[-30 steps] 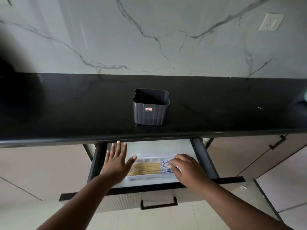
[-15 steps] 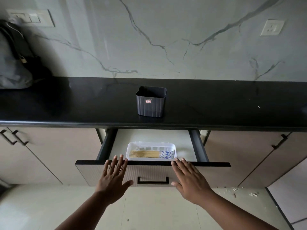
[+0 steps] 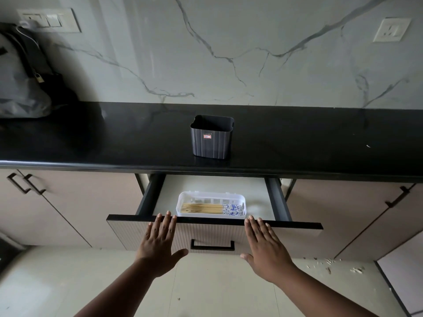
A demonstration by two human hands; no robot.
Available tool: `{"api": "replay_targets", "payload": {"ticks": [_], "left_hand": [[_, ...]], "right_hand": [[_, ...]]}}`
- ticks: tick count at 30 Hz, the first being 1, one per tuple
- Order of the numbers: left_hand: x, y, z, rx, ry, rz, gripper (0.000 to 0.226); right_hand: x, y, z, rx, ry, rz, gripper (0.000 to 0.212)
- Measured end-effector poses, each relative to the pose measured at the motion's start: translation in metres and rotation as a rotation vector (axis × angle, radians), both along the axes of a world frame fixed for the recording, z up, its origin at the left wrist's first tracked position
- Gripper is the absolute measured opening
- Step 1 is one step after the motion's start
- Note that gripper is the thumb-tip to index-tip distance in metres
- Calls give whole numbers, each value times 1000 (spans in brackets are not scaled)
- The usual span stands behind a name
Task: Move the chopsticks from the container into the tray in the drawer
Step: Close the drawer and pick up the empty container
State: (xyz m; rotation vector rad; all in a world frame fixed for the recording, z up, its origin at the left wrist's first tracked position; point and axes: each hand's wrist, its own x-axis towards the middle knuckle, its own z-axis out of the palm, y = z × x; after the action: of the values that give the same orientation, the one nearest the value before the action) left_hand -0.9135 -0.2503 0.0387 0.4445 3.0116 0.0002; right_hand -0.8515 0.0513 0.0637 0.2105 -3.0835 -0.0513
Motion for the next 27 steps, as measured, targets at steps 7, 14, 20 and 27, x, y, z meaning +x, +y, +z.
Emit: {"api": "replay_targets", "payload": {"ticks": [7,14,20,27], "left_hand": [[-28,4,1,37,21,-36,113],[-92,12,9,-25,61,-84,111],[-151,17,22,65,233,-279,94],[-222,35,51,190,291,-360,93]], "right_hand": [[-25,3,-1,-24,-82,-22,103],[-86,9,3,40,-90,-78,105],[-144,7,0,79,-59,-154,101],[-181,-28,25,-44,36,-215,95]]}}
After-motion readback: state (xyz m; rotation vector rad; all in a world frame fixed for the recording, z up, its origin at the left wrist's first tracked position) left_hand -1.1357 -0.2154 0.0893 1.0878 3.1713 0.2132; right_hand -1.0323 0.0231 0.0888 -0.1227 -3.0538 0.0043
